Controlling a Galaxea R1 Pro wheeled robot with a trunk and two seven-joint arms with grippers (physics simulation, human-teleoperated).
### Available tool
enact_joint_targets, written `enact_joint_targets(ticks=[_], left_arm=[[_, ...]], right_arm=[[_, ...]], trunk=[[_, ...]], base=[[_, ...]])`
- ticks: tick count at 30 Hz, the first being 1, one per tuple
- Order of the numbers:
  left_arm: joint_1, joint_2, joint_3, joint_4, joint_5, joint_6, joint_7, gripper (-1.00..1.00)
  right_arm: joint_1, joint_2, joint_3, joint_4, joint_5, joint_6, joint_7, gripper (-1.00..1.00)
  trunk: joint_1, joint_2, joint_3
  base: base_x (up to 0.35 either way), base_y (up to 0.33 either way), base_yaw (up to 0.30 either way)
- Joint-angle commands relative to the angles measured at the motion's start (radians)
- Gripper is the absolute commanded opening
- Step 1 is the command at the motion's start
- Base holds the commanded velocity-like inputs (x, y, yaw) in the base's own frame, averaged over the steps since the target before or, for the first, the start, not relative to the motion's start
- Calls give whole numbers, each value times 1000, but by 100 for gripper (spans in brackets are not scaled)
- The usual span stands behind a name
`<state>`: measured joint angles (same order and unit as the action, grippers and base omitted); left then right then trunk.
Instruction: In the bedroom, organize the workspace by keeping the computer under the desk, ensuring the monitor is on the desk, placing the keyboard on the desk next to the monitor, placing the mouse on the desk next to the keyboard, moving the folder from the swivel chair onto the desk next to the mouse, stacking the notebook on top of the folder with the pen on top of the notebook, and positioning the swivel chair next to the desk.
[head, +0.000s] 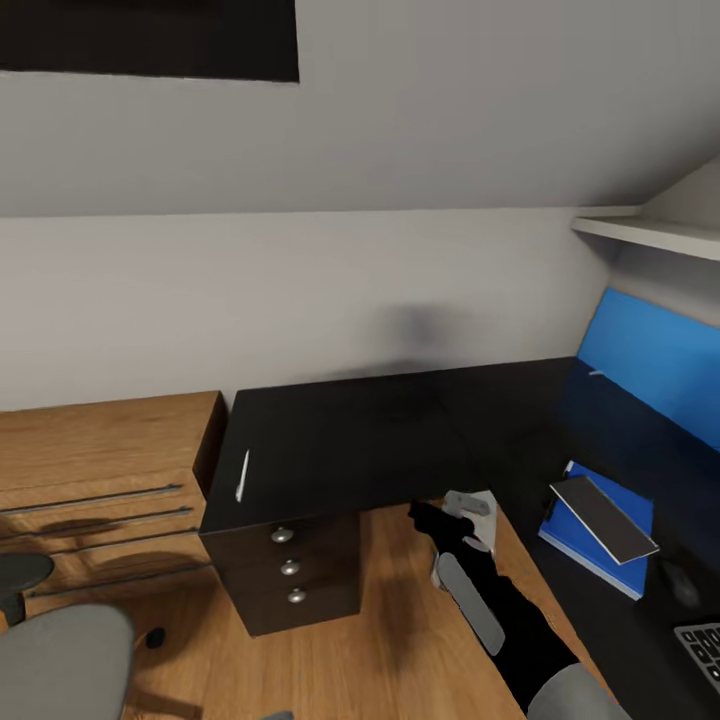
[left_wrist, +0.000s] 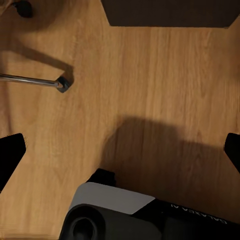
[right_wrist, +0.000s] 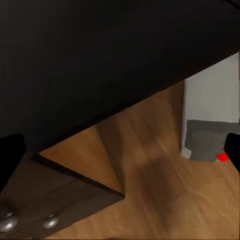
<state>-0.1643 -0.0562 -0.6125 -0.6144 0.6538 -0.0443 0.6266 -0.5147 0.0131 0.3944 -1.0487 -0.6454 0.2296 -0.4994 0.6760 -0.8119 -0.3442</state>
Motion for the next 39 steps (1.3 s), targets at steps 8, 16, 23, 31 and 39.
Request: enact_joint_targets(ticks=[8, 16, 23, 31, 39], left_arm=[[-1, 21, -4, -1, 11, -5, 8, 100], [-1, 32, 0, 0, 17, -25, 13, 100], [-1, 38, 0, 1, 19, -85, 14, 100], [-1, 42, -1, 1, 18, -94, 13, 100], [-1, 41, -3, 1, 18, -96, 11, 100]], right_arm=[[-1, 1, 148, -1, 79, 2, -9, 100], [-1, 2, 166, -6, 89, -1, -10, 100], [-1, 2, 175, -3, 90, -1, -10, 100], [-1, 3, 176, 0, 90, -1, -8, 100], [-1, 9, 178, 15, 91, -1, -5, 100]], trunk=[[0, -1, -5], [0, -1, -5], [0, -1, -5], [0, -1, -5], [0, -1, -5]], base=[[0, 0, 108], [0, 0, 49], [0, 0, 255], [0, 0, 274], [0, 0, 276]])
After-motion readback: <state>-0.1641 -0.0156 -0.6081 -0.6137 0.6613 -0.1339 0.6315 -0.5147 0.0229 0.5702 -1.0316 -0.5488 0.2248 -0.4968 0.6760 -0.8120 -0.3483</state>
